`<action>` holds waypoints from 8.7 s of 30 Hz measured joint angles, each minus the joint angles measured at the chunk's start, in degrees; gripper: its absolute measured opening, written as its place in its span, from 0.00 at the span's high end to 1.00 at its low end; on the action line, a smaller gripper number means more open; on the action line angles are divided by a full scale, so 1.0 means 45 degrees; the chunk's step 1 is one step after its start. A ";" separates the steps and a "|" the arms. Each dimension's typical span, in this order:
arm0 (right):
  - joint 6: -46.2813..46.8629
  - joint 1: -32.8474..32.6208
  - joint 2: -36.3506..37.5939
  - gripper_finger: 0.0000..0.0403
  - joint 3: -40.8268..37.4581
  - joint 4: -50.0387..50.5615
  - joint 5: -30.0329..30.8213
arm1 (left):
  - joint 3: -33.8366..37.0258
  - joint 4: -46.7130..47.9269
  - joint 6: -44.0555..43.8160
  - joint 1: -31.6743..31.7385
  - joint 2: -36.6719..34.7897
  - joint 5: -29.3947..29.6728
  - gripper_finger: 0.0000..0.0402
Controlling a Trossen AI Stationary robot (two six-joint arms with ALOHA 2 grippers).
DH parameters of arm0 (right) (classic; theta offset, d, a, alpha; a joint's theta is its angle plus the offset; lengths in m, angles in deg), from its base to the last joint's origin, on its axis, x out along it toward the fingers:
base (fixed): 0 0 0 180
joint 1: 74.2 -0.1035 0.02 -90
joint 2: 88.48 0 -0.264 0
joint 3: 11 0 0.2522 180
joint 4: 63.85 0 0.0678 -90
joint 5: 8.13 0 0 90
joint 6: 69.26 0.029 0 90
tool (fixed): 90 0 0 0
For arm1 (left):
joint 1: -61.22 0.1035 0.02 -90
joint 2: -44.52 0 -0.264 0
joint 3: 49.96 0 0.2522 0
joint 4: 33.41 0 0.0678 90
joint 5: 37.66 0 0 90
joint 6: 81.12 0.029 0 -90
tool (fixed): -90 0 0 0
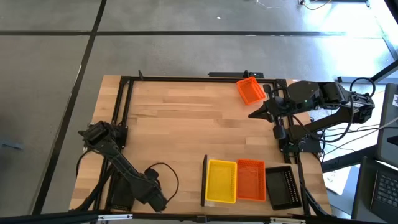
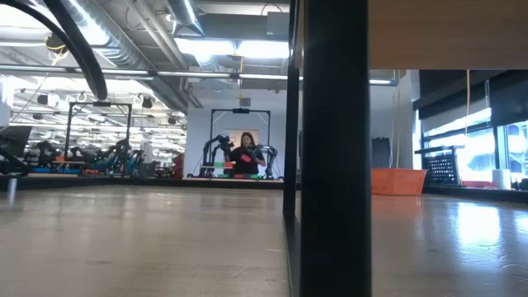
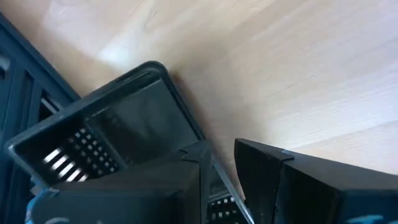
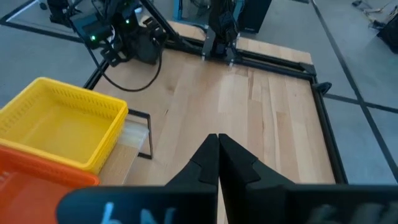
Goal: Stack baskets on shelf by color
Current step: Stack the black bin on top of the black bin
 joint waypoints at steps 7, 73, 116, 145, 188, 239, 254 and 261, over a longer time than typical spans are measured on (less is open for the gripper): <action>-0.0020 0.0000 0.0000 1.00 0.0001 -0.0246 0.0000 | -0.0324 0.1822 0.0014 0.0042 -0.0058 -0.0699 0.84; -0.1050 0.0000 0.0000 1.00 0.0002 -0.0323 0.0000 | -0.0486 0.0585 -0.6262 -0.0925 -0.0078 -0.0802 0.84; -0.1050 0.0000 0.0000 1.00 -0.0003 -0.0906 0.0000 | 0.1452 -0.1836 -0.5884 -0.1258 -0.0073 -0.0610 0.99; -0.1045 0.0000 -0.0002 1.00 -0.0003 -0.0892 -0.0001 | 0.1452 0.1277 1.6658 0.4821 -0.2215 0.5624 1.00; -0.0610 0.0000 -0.0005 1.00 -0.0003 -0.1167 0.0811 | 0.1447 -0.4871 3.2804 1.2373 -0.1941 0.4891 1.00; 0.0748 0.0304 -0.0160 1.00 0.0001 -0.1234 0.1769 | -0.1379 -0.3288 2.6203 1.1440 -0.5464 0.5988 0.88; 0.6371 0.2993 -0.4177 1.00 -0.0003 -0.1750 0.1264 | -0.1341 -0.3844 2.2578 1.1467 -0.9369 0.6119 0.88; 0.7115 0.3911 -0.5872 1.00 -0.0003 -0.2114 -0.0481 | -0.1408 -0.4205 2.2327 1.1193 -1.0011 0.6132 0.88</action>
